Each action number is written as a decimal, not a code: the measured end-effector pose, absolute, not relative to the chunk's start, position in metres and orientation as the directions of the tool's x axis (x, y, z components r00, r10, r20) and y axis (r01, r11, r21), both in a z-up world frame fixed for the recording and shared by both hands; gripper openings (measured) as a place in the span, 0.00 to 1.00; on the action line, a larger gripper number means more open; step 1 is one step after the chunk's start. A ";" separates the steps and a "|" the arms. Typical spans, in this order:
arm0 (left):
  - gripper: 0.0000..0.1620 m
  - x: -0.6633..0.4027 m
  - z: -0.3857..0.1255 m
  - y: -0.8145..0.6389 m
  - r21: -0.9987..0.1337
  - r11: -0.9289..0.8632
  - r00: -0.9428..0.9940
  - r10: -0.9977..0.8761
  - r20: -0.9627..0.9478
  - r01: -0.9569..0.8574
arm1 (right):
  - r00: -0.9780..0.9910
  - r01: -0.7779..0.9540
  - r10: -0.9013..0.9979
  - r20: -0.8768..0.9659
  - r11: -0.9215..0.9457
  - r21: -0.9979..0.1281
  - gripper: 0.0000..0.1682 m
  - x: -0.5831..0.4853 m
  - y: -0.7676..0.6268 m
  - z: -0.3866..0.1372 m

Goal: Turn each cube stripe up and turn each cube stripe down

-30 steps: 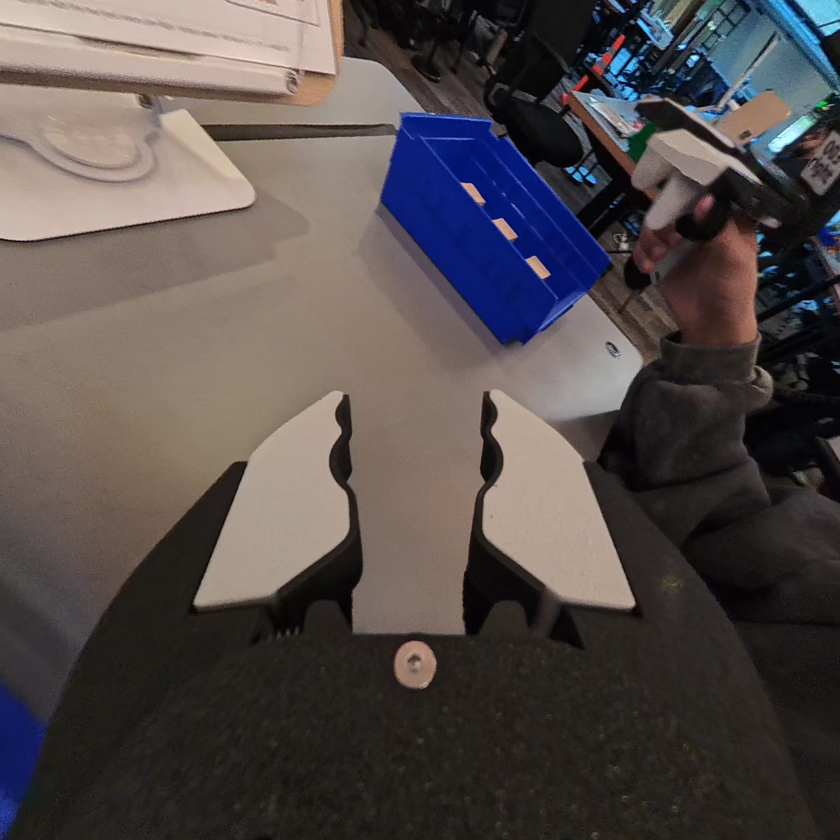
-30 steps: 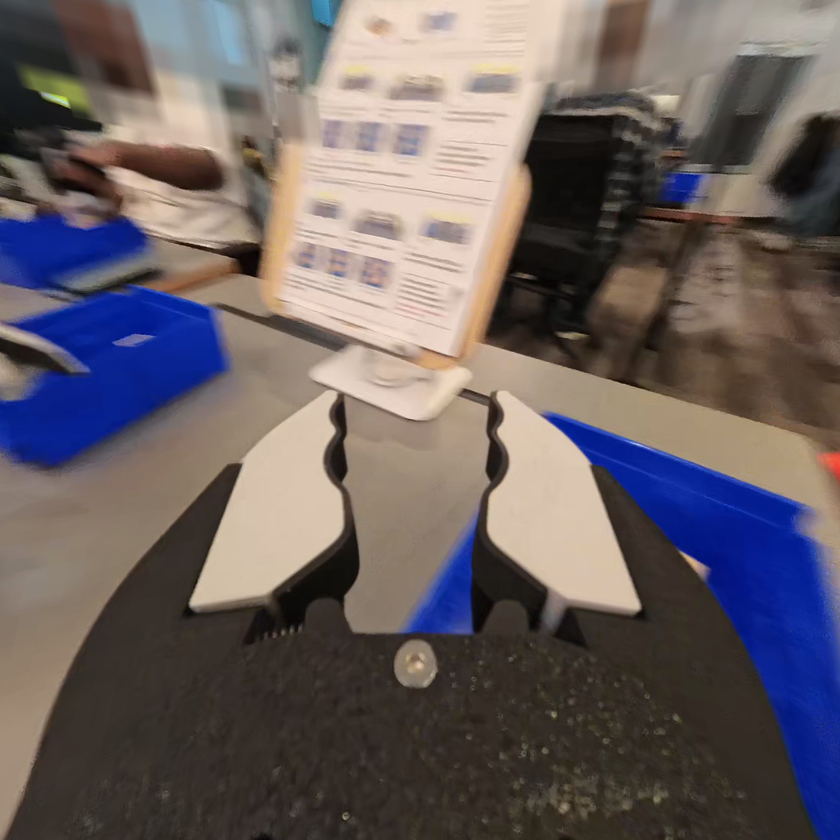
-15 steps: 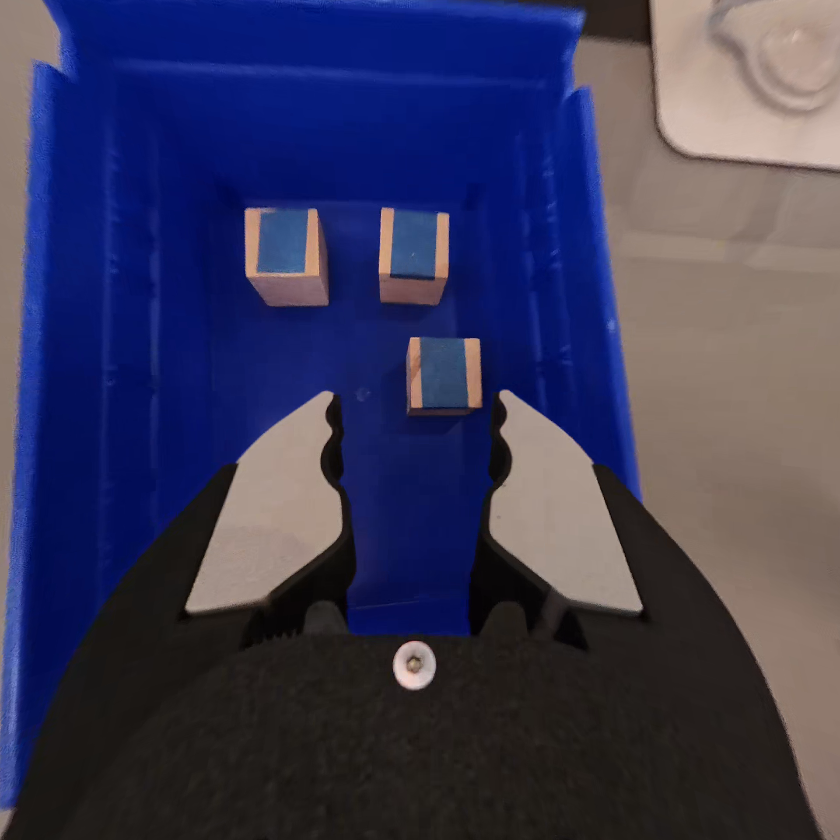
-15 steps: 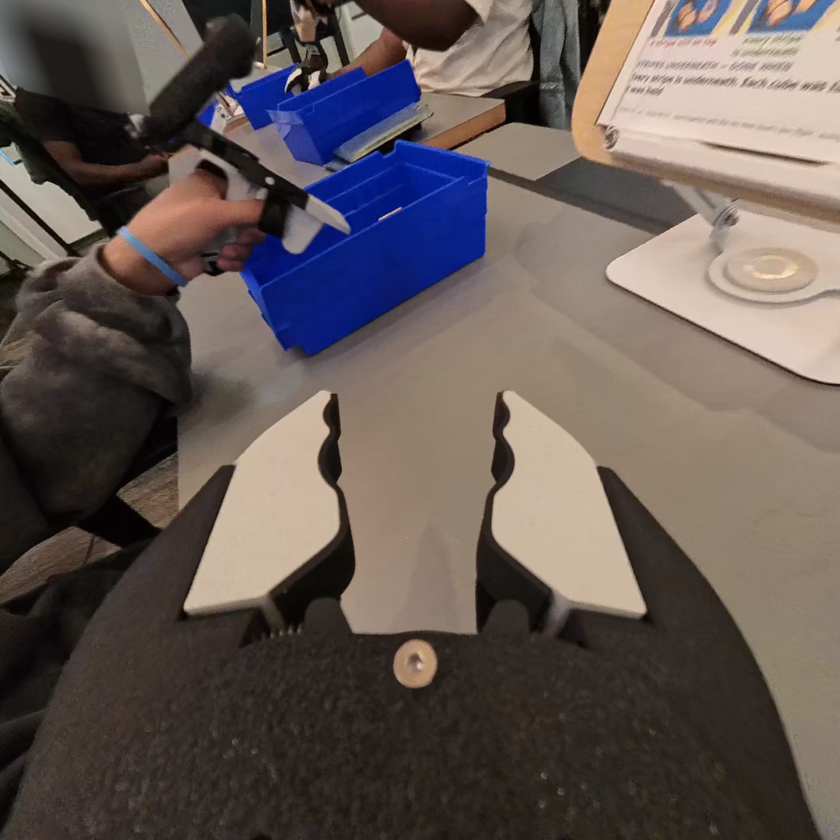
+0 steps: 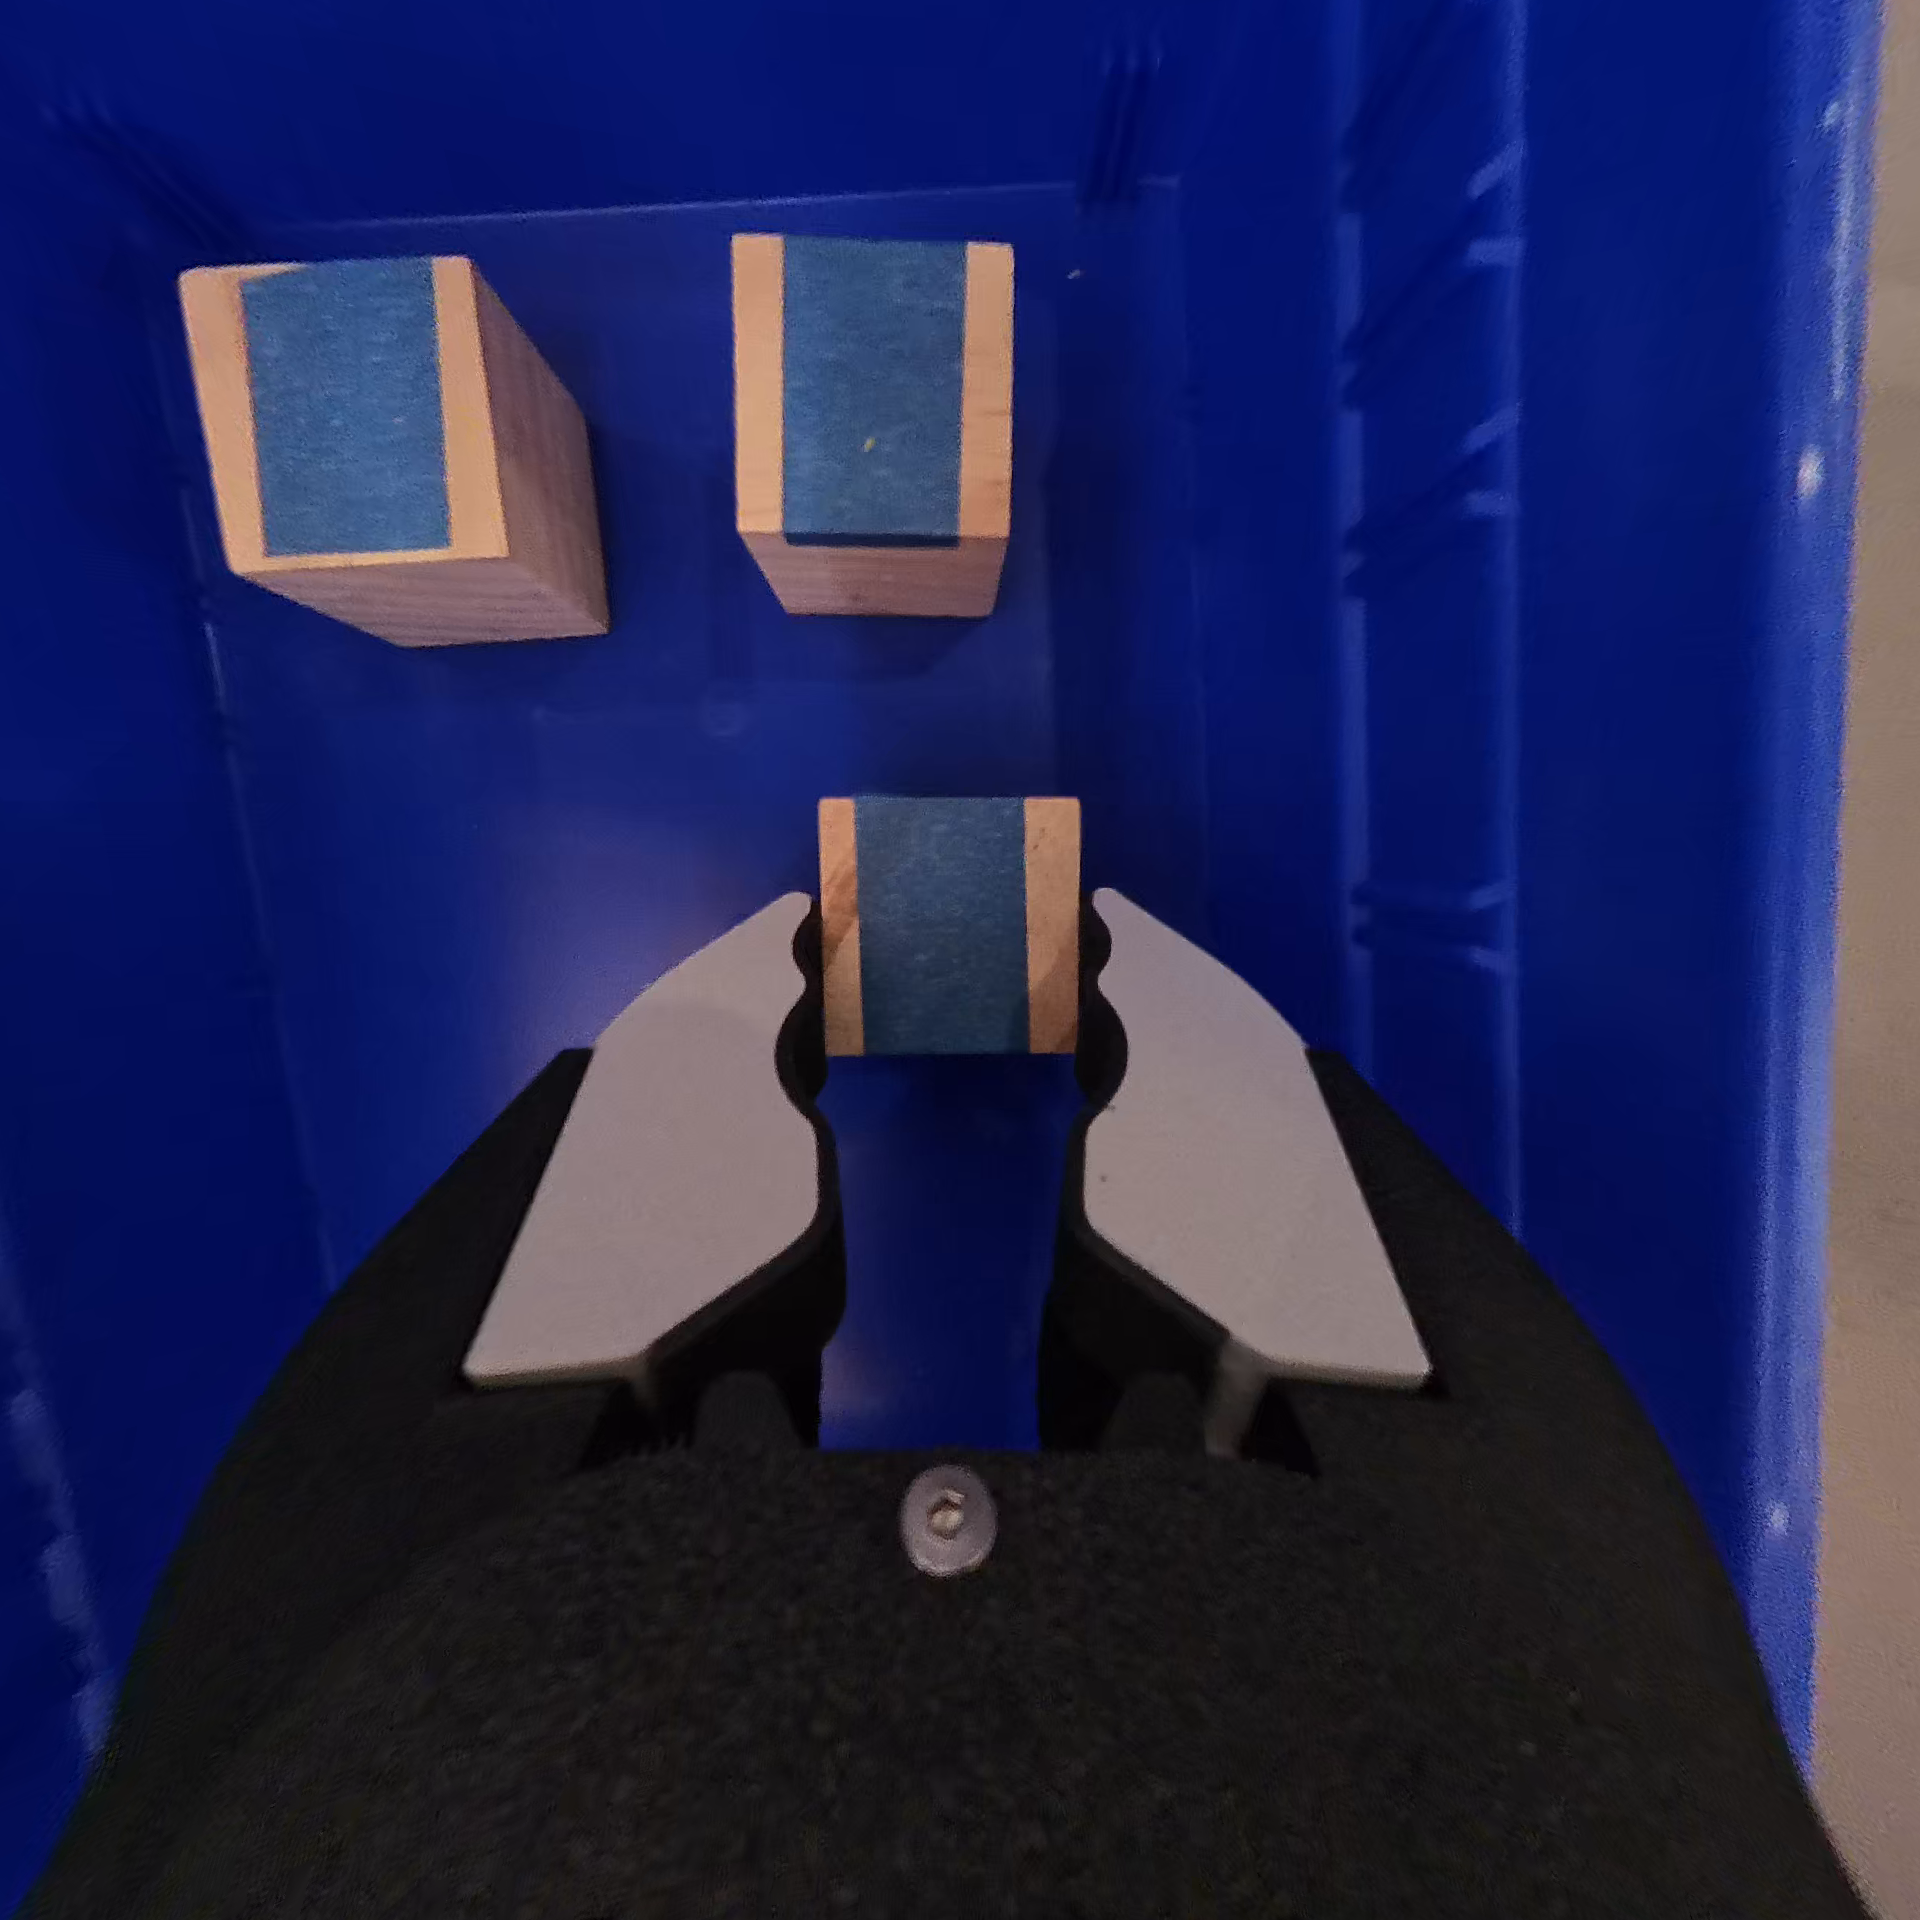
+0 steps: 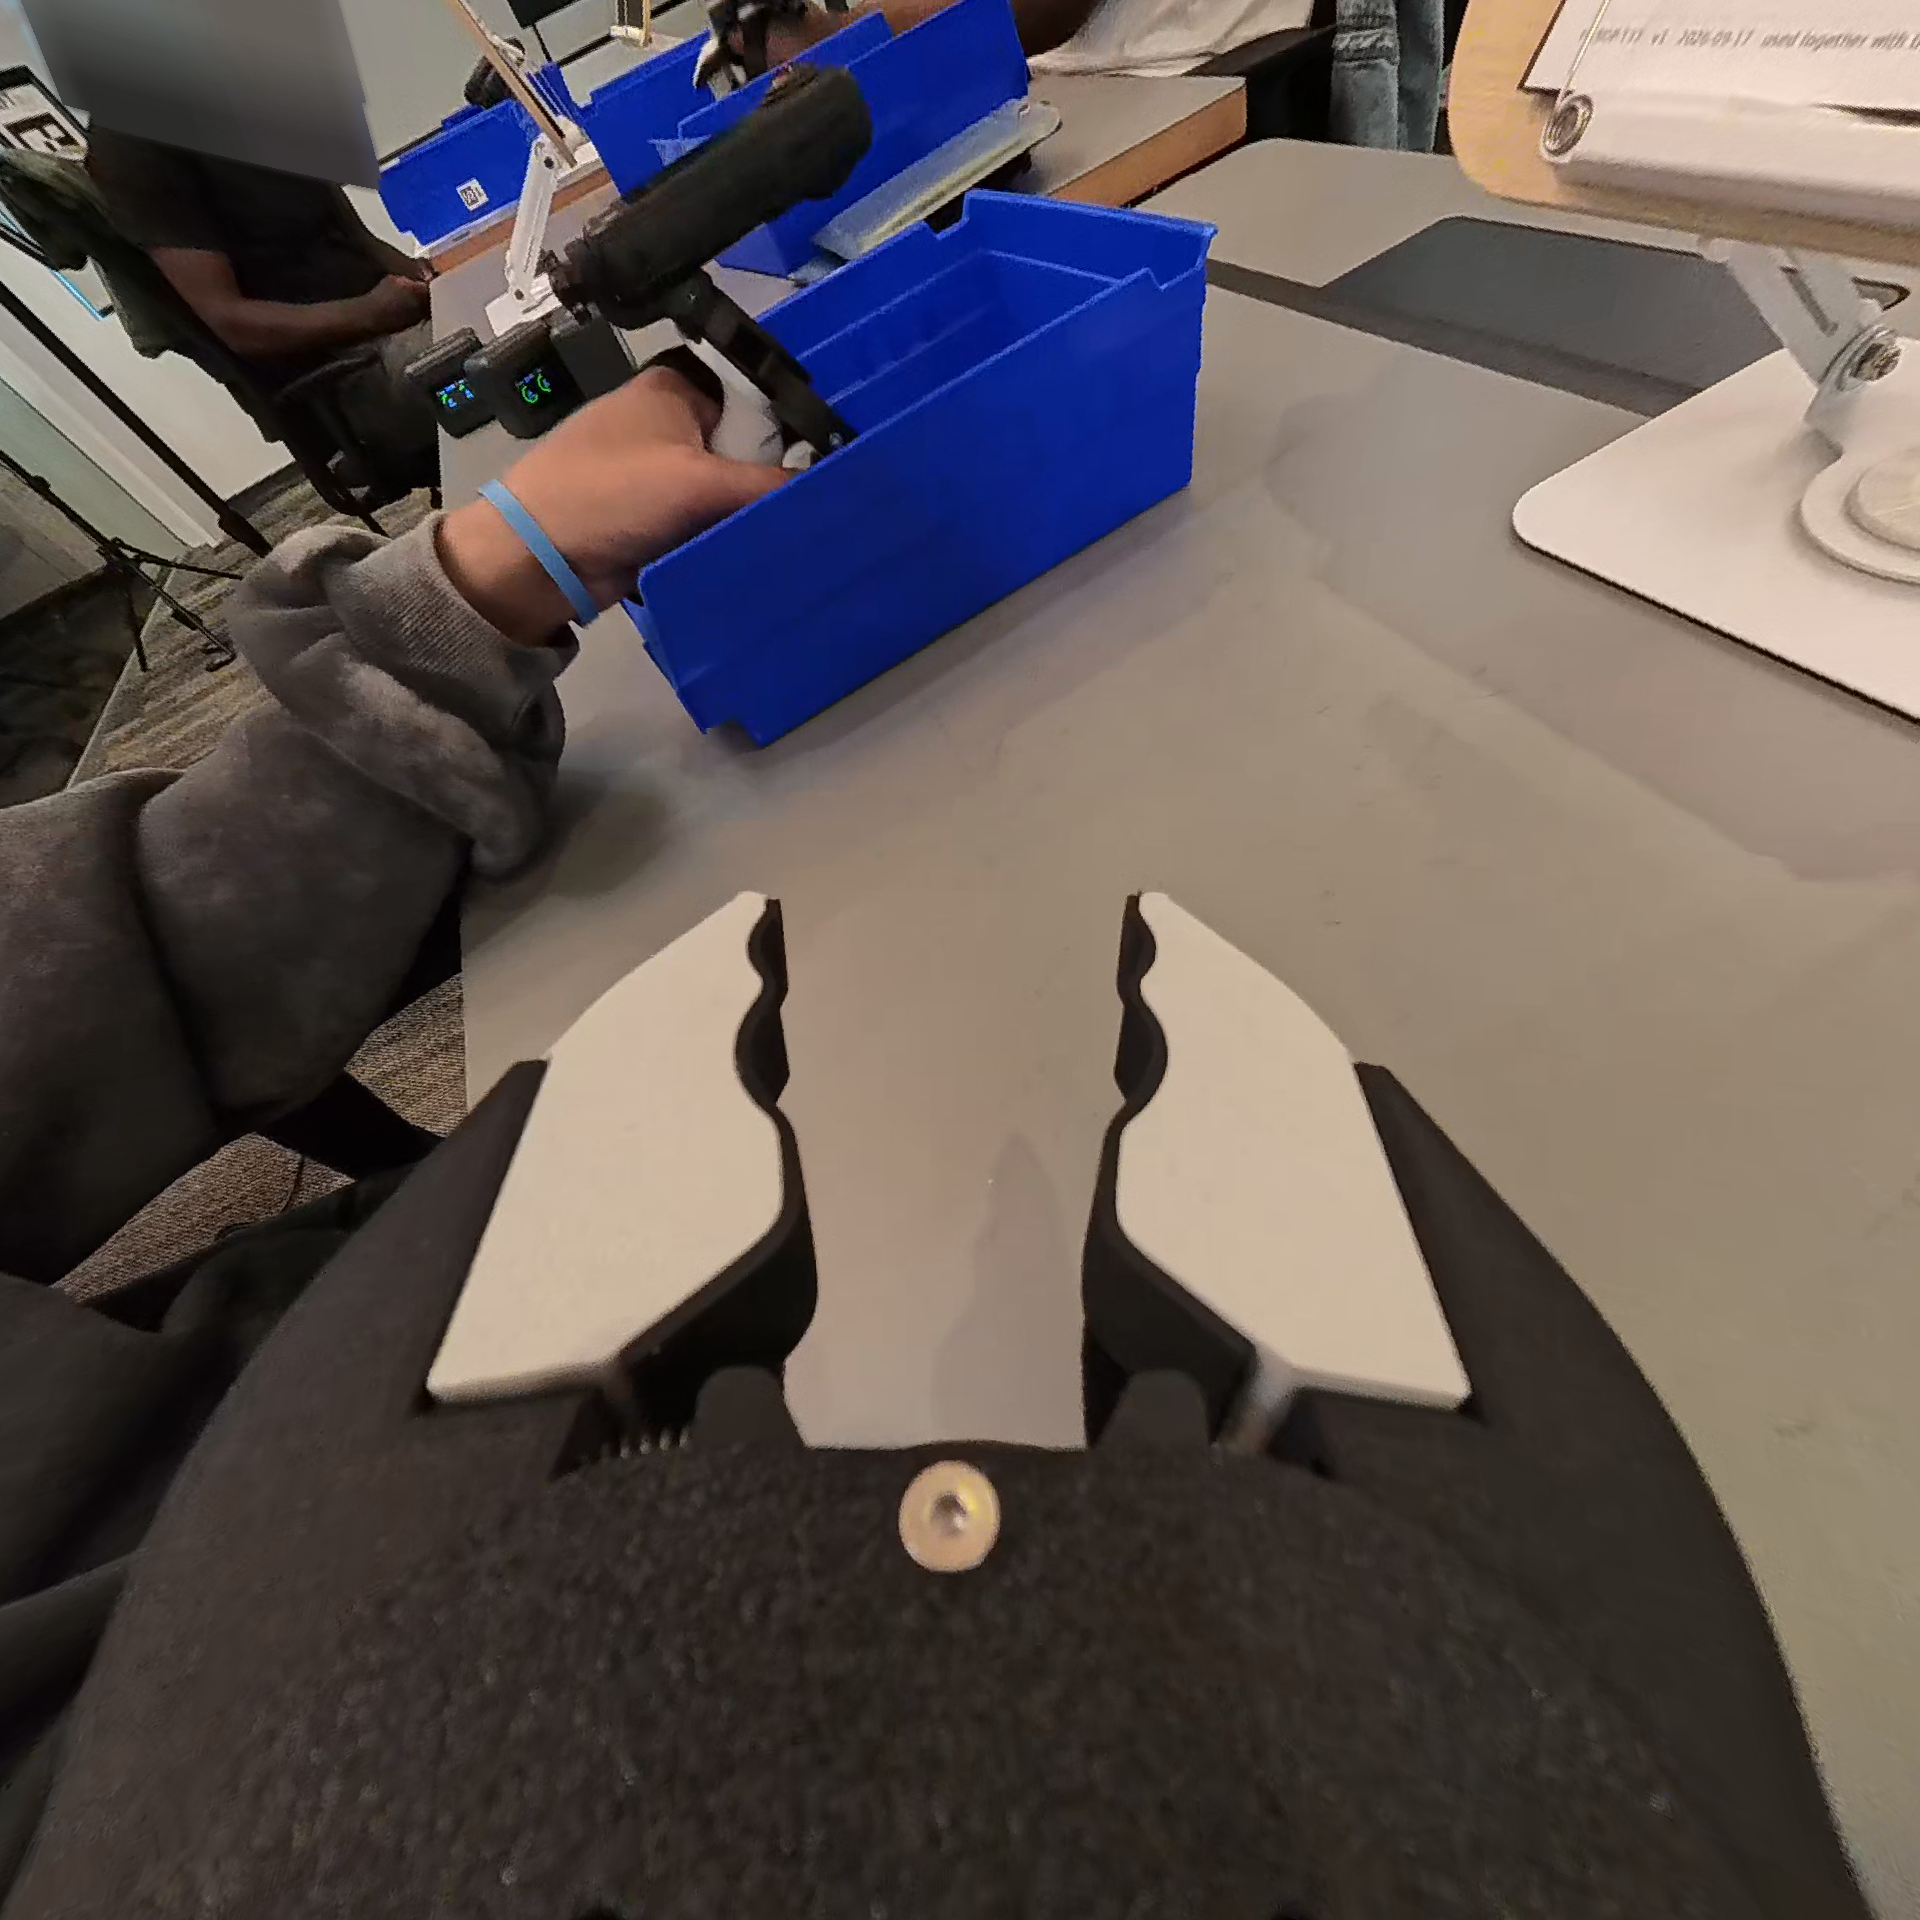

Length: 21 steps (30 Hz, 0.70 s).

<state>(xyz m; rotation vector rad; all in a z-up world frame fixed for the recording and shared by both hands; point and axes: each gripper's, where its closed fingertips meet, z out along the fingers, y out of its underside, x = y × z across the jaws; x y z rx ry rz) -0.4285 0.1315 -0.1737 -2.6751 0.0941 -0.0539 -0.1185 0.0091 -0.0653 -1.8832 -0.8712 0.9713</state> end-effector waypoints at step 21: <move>0.27 -0.336 0.030 0.073 -0.724 -0.647 0.587 -0.498 0.638 0.239 | 0.548 0.003 0.807 -0.219 -0.264 -0.964 0.39 -0.053 0.034 -0.019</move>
